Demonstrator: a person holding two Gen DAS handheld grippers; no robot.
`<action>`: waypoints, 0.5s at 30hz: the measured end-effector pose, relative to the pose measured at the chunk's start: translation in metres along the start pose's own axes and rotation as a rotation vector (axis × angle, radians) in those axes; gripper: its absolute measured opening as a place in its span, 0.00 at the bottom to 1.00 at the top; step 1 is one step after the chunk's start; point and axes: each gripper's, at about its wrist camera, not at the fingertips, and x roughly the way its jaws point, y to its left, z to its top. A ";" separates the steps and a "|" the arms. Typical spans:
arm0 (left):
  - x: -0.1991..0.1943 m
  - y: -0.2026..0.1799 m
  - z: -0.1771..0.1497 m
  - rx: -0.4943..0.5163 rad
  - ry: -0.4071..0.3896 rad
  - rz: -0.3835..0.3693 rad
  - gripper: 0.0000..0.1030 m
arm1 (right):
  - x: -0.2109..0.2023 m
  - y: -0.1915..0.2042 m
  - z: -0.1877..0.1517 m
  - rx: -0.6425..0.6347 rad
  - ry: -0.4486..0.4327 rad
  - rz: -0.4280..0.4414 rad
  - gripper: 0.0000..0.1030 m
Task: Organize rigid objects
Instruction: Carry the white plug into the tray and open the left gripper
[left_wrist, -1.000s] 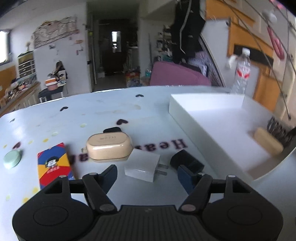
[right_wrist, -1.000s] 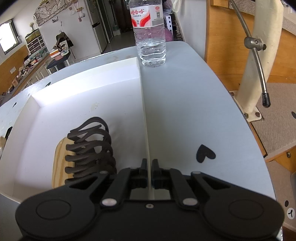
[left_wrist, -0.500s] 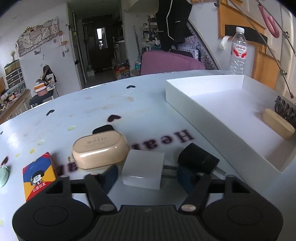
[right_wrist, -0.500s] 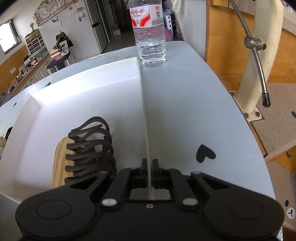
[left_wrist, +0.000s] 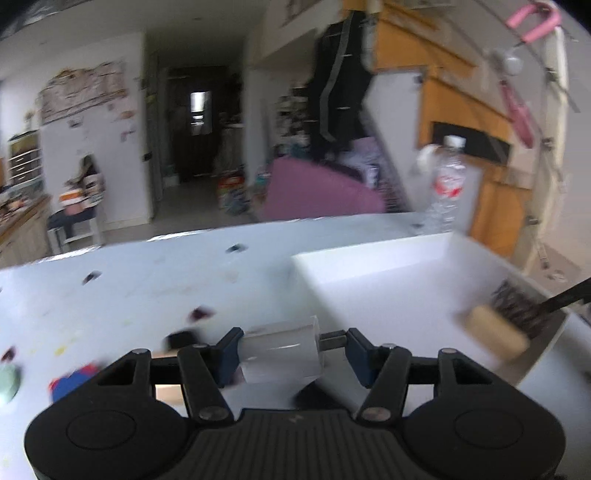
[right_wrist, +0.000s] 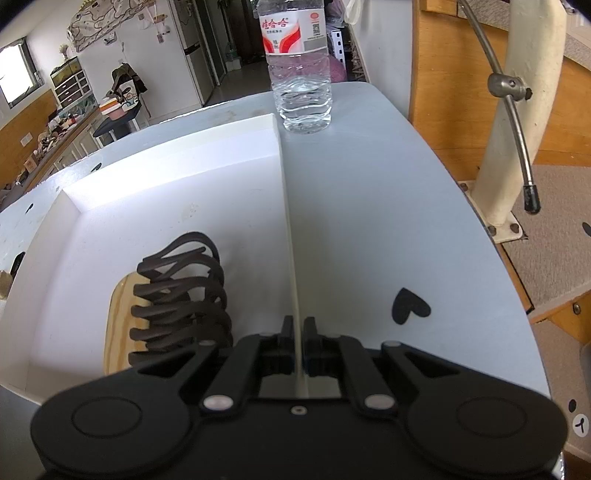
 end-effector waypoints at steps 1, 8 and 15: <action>0.003 -0.008 0.006 0.004 0.007 -0.026 0.59 | 0.000 0.000 0.000 0.001 -0.001 0.000 0.04; 0.046 -0.075 0.020 -0.074 0.210 -0.173 0.59 | 0.001 0.000 0.001 0.003 -0.001 -0.005 0.05; 0.081 -0.121 0.006 -0.172 0.333 -0.174 0.59 | 0.001 0.000 0.000 0.005 -0.004 -0.002 0.05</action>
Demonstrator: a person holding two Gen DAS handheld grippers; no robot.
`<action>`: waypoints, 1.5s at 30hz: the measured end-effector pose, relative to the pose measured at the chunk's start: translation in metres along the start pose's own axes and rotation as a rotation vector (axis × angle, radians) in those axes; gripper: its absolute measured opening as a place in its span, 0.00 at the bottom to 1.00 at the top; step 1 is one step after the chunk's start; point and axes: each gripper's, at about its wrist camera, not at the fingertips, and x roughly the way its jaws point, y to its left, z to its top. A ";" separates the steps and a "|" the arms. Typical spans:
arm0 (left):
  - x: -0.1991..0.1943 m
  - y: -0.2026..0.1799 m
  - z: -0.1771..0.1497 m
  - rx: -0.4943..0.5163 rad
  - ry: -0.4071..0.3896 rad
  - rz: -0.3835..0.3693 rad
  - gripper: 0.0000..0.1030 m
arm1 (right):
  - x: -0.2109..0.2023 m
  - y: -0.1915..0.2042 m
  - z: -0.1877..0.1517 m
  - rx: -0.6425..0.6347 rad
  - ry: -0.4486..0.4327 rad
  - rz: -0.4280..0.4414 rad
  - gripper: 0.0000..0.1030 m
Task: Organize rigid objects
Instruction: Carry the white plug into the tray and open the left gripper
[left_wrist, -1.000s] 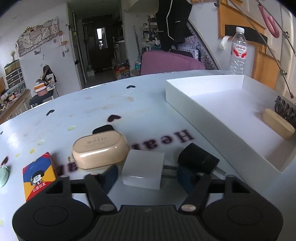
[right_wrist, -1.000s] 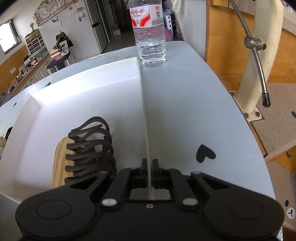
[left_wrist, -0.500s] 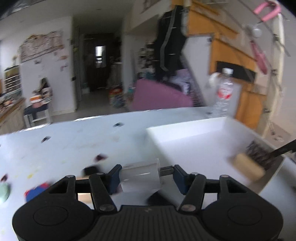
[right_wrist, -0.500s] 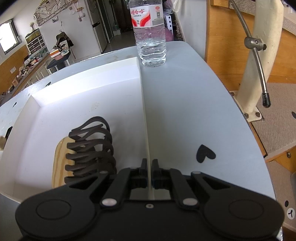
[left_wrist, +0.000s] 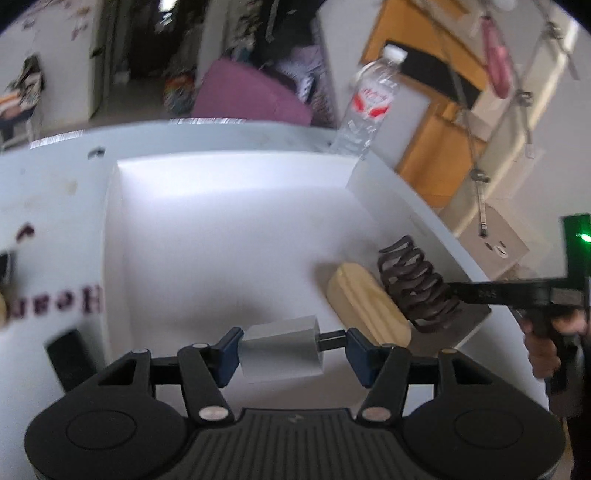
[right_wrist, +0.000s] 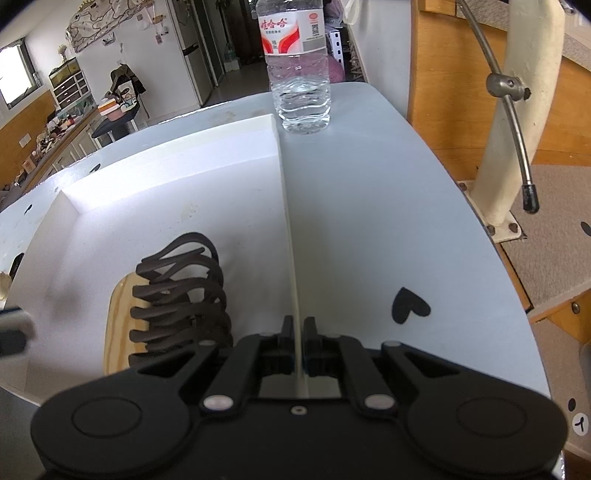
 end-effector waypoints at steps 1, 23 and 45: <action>0.005 -0.001 -0.002 -0.025 0.011 0.008 0.59 | 0.000 0.000 0.000 0.001 -0.001 0.001 0.05; -0.004 -0.028 -0.011 -0.013 -0.016 0.034 0.88 | -0.001 -0.002 -0.002 0.001 -0.009 0.012 0.05; -0.084 -0.025 -0.043 0.220 -0.145 0.080 1.00 | -0.001 -0.001 -0.003 -0.001 -0.014 0.010 0.05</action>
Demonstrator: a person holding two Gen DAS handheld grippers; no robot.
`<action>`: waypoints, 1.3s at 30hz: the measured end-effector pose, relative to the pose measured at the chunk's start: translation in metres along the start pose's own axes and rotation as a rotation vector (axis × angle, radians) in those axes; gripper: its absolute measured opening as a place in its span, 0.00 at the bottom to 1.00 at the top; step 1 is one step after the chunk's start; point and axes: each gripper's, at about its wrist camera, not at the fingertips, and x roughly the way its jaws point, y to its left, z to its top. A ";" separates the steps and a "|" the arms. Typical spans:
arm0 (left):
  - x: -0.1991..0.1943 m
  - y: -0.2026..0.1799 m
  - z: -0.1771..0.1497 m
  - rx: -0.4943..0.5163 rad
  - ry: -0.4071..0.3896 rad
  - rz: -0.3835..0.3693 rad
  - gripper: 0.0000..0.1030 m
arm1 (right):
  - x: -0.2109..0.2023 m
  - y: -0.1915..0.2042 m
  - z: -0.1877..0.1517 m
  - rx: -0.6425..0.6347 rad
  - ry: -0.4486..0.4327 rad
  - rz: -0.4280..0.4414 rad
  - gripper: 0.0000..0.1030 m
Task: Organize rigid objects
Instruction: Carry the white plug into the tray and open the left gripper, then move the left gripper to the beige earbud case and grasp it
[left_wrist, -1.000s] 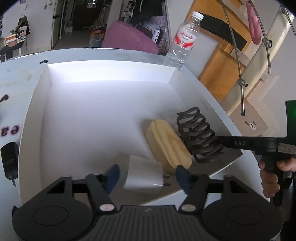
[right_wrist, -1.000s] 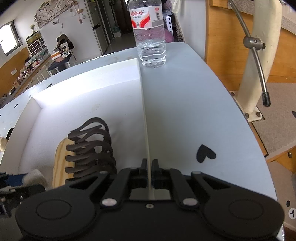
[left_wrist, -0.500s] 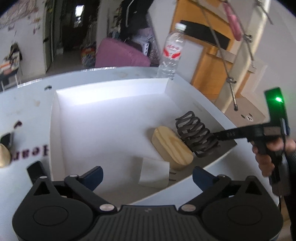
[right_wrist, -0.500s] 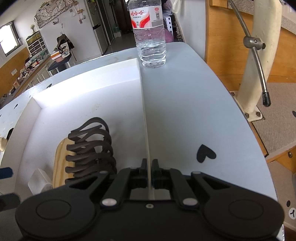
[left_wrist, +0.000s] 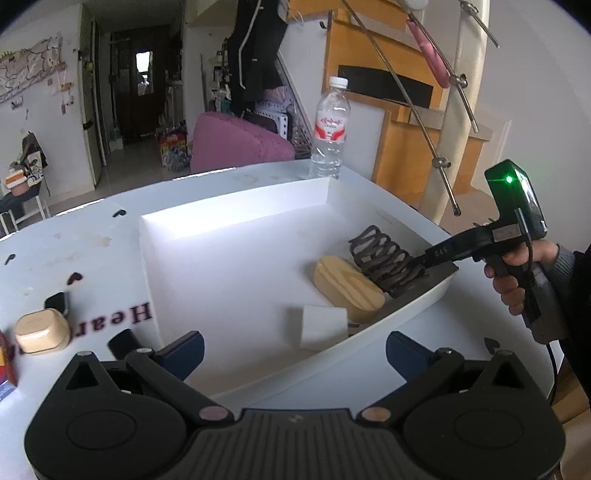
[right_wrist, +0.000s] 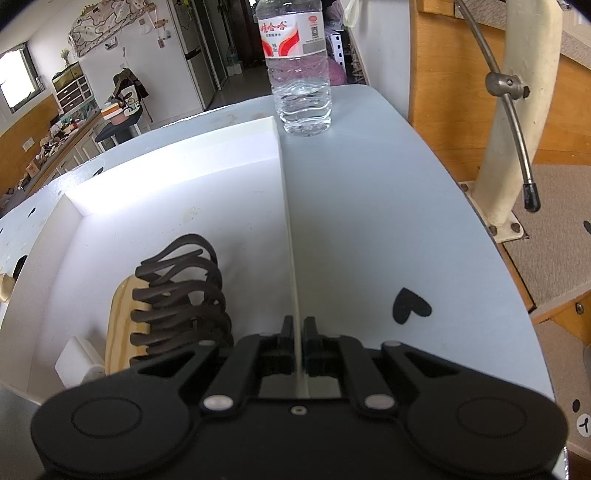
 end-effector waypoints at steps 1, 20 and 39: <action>-0.002 0.003 -0.001 -0.002 -0.005 0.003 1.00 | 0.000 0.000 0.000 0.000 -0.001 -0.001 0.05; -0.027 0.120 -0.039 -0.168 -0.119 0.317 1.00 | 0.000 0.000 -0.001 0.001 -0.003 0.001 0.04; 0.059 0.220 -0.027 -0.210 -0.089 0.370 1.00 | 0.000 0.000 -0.001 0.005 -0.010 0.003 0.05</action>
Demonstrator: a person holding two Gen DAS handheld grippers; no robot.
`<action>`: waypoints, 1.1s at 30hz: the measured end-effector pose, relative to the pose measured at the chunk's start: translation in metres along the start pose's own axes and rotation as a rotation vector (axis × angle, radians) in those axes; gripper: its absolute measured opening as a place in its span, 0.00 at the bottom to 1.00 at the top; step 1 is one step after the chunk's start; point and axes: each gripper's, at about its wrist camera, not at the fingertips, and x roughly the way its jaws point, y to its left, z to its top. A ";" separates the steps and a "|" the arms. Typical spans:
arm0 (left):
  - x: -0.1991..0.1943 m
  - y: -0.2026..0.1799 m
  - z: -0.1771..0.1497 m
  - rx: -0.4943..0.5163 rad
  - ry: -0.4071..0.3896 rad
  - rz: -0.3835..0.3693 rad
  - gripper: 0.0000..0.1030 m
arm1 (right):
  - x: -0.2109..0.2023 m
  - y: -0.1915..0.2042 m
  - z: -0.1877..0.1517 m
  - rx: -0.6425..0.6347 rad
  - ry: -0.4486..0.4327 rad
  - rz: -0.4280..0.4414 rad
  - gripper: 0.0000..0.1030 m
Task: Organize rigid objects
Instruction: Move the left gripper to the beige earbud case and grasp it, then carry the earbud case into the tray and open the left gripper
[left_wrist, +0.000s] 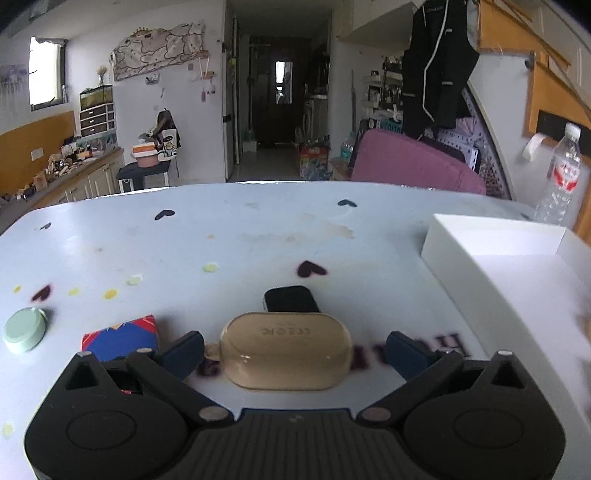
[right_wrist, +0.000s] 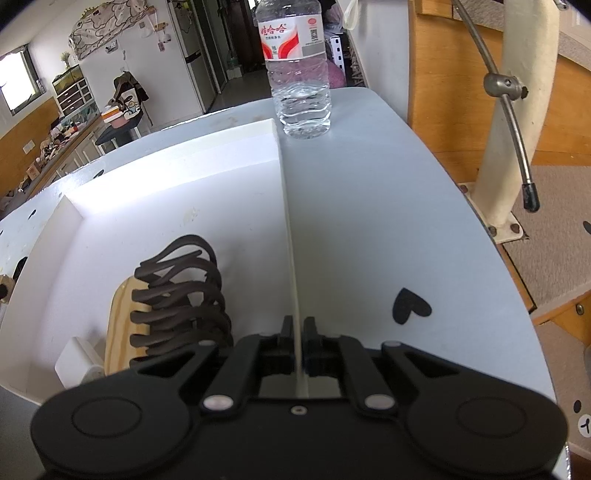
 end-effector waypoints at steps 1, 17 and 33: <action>0.002 0.000 0.000 0.015 0.001 0.005 1.00 | 0.000 0.000 0.000 0.001 0.000 0.000 0.05; -0.031 -0.013 0.009 0.083 -0.082 -0.015 0.85 | -0.001 0.000 0.000 -0.001 -0.001 0.002 0.05; -0.075 -0.147 0.031 0.331 0.082 -0.443 0.85 | -0.002 -0.001 0.000 -0.004 -0.002 0.003 0.05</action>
